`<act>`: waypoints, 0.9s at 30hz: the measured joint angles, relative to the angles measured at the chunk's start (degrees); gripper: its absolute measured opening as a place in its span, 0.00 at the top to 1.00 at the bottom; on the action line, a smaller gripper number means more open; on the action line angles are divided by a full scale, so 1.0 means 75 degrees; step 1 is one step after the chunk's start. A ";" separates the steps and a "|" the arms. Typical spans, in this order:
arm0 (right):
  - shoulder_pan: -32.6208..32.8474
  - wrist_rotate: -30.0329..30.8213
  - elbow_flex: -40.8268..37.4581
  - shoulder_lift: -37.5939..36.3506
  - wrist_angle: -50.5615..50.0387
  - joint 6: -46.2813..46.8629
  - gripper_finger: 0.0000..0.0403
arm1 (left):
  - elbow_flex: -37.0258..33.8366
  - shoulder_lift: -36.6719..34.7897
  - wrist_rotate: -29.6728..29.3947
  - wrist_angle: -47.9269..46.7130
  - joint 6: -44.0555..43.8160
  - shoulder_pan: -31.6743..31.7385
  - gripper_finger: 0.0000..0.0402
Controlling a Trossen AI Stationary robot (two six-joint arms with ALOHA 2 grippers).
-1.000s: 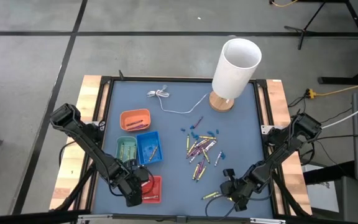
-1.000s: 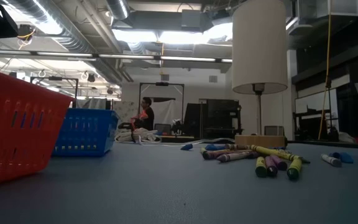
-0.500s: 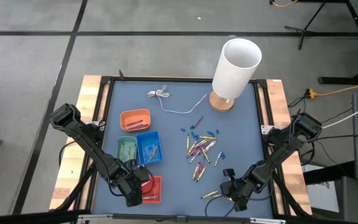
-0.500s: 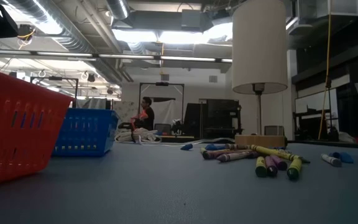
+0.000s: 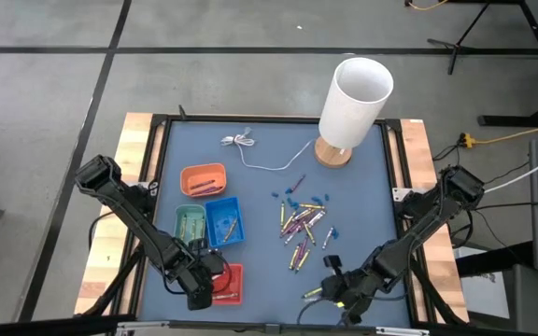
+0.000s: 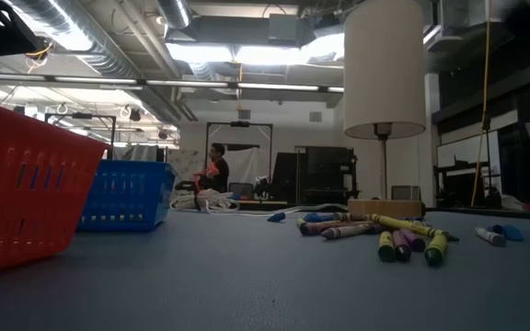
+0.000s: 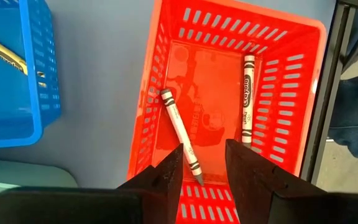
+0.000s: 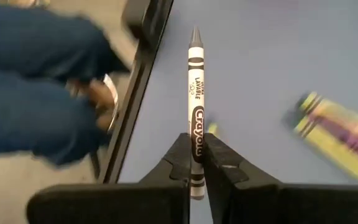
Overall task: Sort crayons
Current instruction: Put the gray crayon into the orange basket
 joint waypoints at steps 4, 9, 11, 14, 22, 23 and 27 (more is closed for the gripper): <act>-0.0524 0.0680 0.0368 -0.0010 0.0032 -0.0516 0.95 | 0.0000 0.0000 0.0000 0.0006 0.0001 0.0002 0.74; -0.1271 0.0747 0.0441 0.0184 0.1292 -0.1282 0.95 | 0.0000 0.0000 -0.0233 0.0007 0.0003 0.0010 0.74; -0.1533 0.0519 0.0441 0.0417 0.2070 -0.1603 0.95 | 0.0000 0.0000 -0.0379 0.0009 0.0005 0.0011 0.74; -0.1855 0.0195 0.0441 0.0841 0.3271 -0.1992 0.95 | 0.0000 0.0000 -0.0555 0.0012 0.0006 0.0011 0.74; -0.2424 -0.0032 0.0445 0.2043 0.6048 -0.2166 0.95 | 0.0000 0.0000 -0.0380 0.0029 0.0000 0.0017 0.74; -0.2474 -0.0030 0.0467 0.2211 0.6316 -0.2168 0.95 | 0.0000 0.0000 -0.0239 0.0029 0.0000 0.0017 0.74; -0.2594 -0.0035 0.0670 0.2775 0.6973 -0.2168 0.95 | 0.0000 0.0000 0.0528 0.0058 -0.0006 0.0007 0.75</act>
